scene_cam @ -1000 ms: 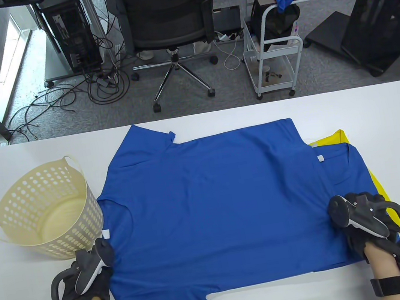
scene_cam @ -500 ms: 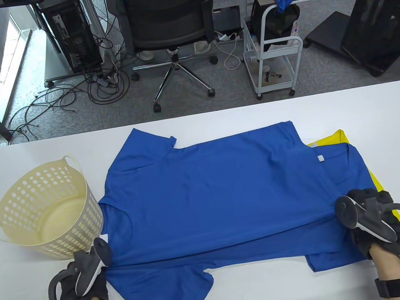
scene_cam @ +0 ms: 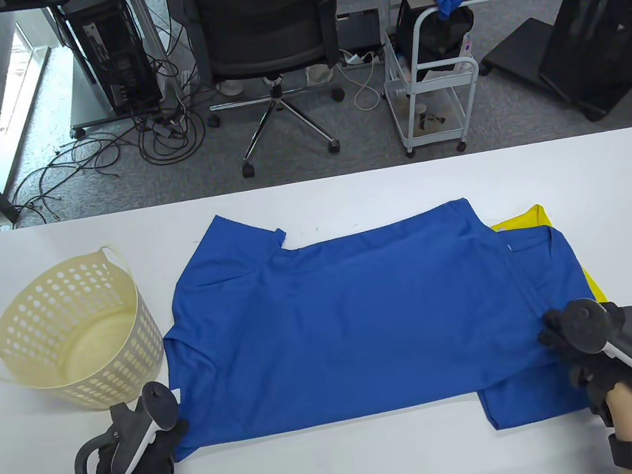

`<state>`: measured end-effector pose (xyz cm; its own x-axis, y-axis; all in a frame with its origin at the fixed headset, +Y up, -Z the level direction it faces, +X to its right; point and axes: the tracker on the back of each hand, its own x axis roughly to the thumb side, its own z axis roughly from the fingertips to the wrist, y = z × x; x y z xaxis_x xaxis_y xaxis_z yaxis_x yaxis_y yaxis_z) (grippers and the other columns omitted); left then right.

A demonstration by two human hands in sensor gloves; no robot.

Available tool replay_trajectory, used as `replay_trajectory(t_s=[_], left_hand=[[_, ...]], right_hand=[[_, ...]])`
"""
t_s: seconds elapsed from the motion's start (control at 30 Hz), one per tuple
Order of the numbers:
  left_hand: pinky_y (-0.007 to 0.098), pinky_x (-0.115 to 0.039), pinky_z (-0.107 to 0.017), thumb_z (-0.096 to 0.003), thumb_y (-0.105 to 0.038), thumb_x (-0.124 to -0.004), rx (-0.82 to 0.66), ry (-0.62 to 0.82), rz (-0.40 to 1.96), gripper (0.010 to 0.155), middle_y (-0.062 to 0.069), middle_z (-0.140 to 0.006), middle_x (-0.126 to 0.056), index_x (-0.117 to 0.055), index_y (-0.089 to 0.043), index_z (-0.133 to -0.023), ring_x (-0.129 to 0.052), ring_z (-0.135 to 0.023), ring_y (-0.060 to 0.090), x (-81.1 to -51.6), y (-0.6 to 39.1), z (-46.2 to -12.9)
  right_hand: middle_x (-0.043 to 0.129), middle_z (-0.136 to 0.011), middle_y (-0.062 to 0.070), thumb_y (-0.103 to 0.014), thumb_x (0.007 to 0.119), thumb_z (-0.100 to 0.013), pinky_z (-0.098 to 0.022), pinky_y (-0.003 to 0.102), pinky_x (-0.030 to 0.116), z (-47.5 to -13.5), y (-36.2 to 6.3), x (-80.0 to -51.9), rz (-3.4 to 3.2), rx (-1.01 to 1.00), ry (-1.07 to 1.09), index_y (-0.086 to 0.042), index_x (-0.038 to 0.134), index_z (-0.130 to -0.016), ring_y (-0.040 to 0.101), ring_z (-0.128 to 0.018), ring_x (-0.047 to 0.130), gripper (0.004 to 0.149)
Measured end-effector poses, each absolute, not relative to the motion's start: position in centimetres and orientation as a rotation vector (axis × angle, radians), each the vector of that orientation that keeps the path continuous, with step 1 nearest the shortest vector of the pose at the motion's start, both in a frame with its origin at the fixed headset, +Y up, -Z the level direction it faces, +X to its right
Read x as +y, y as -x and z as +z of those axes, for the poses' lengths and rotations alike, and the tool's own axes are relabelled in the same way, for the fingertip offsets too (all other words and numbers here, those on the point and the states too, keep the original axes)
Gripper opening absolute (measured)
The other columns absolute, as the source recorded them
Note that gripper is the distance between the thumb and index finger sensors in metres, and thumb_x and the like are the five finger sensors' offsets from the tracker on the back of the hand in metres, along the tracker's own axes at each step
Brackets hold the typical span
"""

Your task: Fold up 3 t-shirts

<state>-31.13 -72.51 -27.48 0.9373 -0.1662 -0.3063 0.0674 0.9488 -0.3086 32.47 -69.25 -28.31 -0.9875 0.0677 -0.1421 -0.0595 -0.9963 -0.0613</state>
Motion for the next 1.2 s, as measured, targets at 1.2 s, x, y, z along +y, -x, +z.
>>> replay_trajectory(t_s=[1.2], left_hand=[[0.052,-0.054,-0.08,-0.042,-0.054,-0.07,-0.151,0.369,-0.261,0.056,-0.006,-0.113,-0.044,-0.052,-0.039,-0.094,-0.056,-0.105,0.021,-75.6,6.8,-29.2]], right_hand=[[0.059,-0.111,0.009,-0.052,0.076,-0.039,-0.071,0.072,0.046,-28.3,-29.8,-70.1,3.09,-0.069,0.011,-0.031,0.057,-0.1,0.047,-0.101,0.059,0.066]])
